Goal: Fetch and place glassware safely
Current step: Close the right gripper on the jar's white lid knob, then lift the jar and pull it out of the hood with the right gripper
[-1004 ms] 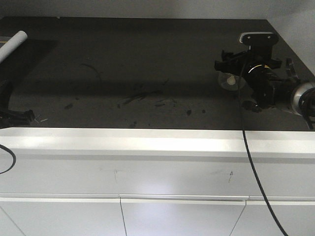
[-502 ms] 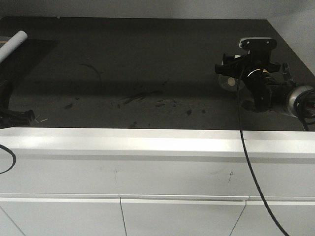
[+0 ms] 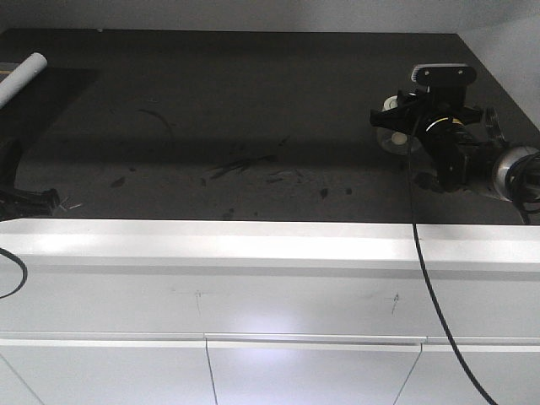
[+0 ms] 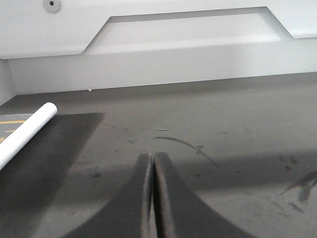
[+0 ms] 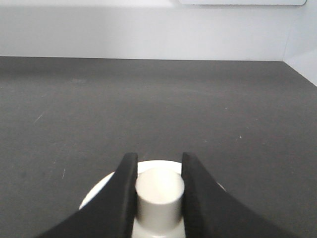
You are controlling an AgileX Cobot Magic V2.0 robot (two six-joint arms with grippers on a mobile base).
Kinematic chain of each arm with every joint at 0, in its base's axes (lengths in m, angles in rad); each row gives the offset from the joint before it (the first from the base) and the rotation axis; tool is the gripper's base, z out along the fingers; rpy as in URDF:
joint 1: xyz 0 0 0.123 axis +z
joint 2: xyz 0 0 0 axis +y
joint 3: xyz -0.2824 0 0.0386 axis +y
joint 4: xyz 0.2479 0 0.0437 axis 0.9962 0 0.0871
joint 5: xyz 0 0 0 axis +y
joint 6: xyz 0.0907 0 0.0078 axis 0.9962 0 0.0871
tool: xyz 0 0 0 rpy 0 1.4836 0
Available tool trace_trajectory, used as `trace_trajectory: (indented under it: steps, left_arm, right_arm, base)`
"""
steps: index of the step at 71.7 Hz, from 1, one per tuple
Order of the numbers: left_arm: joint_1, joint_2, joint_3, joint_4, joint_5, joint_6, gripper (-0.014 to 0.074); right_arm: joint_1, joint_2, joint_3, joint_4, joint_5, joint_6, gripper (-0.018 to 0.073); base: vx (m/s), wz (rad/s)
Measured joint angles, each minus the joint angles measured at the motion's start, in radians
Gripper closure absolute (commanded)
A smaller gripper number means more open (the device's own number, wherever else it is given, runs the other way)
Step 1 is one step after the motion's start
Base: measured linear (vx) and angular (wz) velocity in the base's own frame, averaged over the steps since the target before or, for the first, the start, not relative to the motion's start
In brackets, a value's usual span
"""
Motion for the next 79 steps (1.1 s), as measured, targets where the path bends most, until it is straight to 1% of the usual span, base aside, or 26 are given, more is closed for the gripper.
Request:
trace_trajectory:
  steps: [19, 29, 36, 43, 63, 72, 79]
  left_arm:
    - [0.0, 0.0, 0.0, 0.0, 0.0, 0.0, 0.0603]
    - [0.0, 0.0, 0.0, 0.0, 0.0, 0.0, 0.0603]
    - [0.0, 0.0, 0.0, 0.0, 0.0, 0.0, 0.0603]
    - [0.0, 0.0, 0.0, 0.0, 0.0, 0.0, 0.0603]
    - [0.0, -0.002, 0.0, 0.0, -0.006, -0.003, 0.0603]
    - [0.0, -0.032, 0.0, 0.001, -0.006, -0.005, 0.0603]
    - [0.0, -0.076, 0.0, 0.001, 0.002, -0.036, 0.0603]
  right_arm:
    - [0.0, -0.056, 0.012, 0.0, 0.071, 0.0, 0.0567]
    - [0.0, -0.12, 0.016, 0.0, 0.141, 0.0, 0.0567]
    - [0.006, -0.173, 0.051, -0.016, 0.155, 0.0, 0.0567]
    - [0.019, -0.24, 0.128, -0.041, 0.145, 0.0, 0.0567]
    - [0.079, -0.464, 0.387, -0.059, 0.072, 0.0, 0.0567]
    - [0.081, -0.577, 0.467, -0.076, 0.061, 0.003, 0.0567]
    - [0.081, -0.663, 0.534, -0.076, 0.061, 0.003, 0.0567]
  base:
    - [0.0, 0.0]
    - [0.0, 0.0]
    - [0.0, 0.0]
    - [0.0, 0.0]
    - [0.0, 0.0]
    - [0.0, 0.0]
    - [0.0, 0.0]
